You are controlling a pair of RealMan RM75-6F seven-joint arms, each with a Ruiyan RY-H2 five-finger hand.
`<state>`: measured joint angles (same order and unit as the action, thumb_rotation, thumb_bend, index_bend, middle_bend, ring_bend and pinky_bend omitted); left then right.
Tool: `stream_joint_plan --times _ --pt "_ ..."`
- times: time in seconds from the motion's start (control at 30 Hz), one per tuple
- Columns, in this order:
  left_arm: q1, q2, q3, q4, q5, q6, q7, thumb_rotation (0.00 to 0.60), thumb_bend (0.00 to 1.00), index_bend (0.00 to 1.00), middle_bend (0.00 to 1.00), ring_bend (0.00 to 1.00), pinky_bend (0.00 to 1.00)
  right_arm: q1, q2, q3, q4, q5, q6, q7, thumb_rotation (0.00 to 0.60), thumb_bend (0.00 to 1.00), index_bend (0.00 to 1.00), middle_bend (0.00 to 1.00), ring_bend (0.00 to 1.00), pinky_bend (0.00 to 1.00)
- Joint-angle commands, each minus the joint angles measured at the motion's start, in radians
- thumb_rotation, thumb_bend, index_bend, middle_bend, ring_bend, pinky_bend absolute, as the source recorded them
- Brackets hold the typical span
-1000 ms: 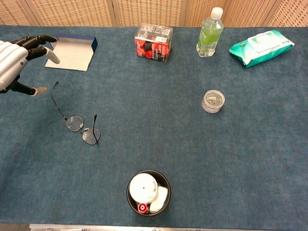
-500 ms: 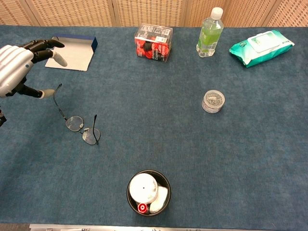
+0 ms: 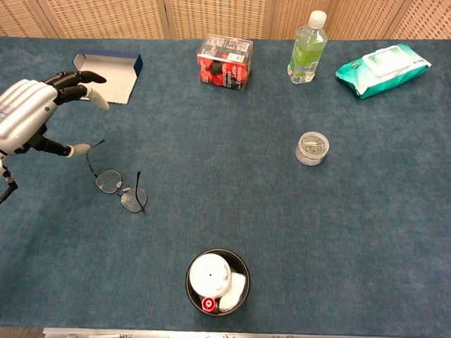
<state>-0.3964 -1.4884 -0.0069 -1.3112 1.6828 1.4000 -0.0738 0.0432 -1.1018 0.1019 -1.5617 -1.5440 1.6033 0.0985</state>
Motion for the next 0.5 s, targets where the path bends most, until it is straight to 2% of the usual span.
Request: stream_joint_plan --times 0.03,0.5 --pt "0.001 -0.003 0.007 -0.005 0.006 0.001 0.003 0.6 0.02 0.35 0.18 0.17 0.3 0.0 0.0 0.0 0.0 0.0 0.0 0.001 0.6 0.17 0.46 0.37 0.26 0.23" --pt "-0.004 -0.046 0.056 0.015 0.03 -0.041 0.03 0.6 0.02 0.35 0.18 0.17 0.3 -0.004 0.005 0.002 -0.001 -0.001 0.009 0.011 0.6 0.17 0.46 0.37 0.26 0.23"
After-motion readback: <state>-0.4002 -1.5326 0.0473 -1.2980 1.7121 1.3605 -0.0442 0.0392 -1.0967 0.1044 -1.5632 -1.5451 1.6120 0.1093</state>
